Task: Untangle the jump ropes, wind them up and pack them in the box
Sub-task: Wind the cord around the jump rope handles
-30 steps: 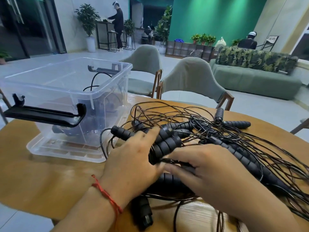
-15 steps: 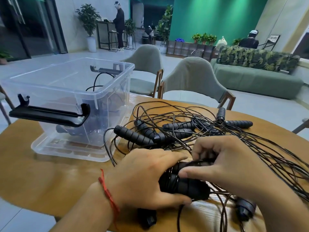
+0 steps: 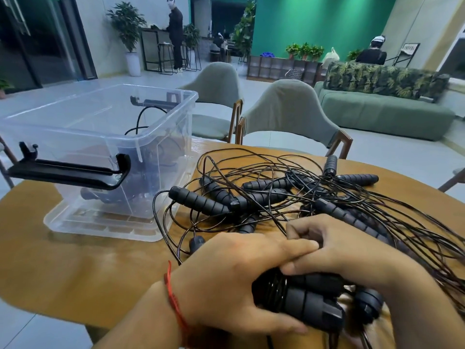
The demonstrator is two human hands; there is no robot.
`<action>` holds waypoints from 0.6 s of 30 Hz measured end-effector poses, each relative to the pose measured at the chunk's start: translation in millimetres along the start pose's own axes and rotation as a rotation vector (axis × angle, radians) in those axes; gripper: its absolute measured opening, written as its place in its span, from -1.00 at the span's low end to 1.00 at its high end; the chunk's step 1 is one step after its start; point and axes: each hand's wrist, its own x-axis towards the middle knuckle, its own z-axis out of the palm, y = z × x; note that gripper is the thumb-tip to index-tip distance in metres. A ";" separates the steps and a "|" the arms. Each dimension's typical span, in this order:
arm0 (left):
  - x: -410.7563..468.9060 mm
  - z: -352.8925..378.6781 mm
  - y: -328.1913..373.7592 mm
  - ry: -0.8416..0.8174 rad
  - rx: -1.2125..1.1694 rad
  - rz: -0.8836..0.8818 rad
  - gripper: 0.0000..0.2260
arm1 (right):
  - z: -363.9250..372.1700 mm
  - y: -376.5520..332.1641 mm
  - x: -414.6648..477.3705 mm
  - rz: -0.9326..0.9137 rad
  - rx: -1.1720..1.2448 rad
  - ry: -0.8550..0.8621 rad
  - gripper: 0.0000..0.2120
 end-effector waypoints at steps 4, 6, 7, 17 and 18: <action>2.8 1.8 8.1 0.050 -0.219 -0.061 -0.16 | -0.3 2.5 8.1 -0.089 0.163 -0.058 -0.51; 3.2 3.9 11.8 0.058 -0.355 -0.116 -0.13 | 1.3 2.6 15.6 -0.129 0.179 -0.096 -0.69; 2.7 6.0 12.6 0.069 -0.421 -0.141 -0.12 | 2.1 4.2 19.0 -0.149 0.189 -0.110 -0.76; 6.7 5.5 -4.8 0.596 -0.895 -0.493 -0.48 | 21.2 -3.1 18.5 -0.187 0.190 0.251 -0.84; 6.9 3.9 -7.0 0.619 -0.916 -0.525 -0.46 | 22.7 -4.6 17.8 -0.176 0.128 0.260 -0.88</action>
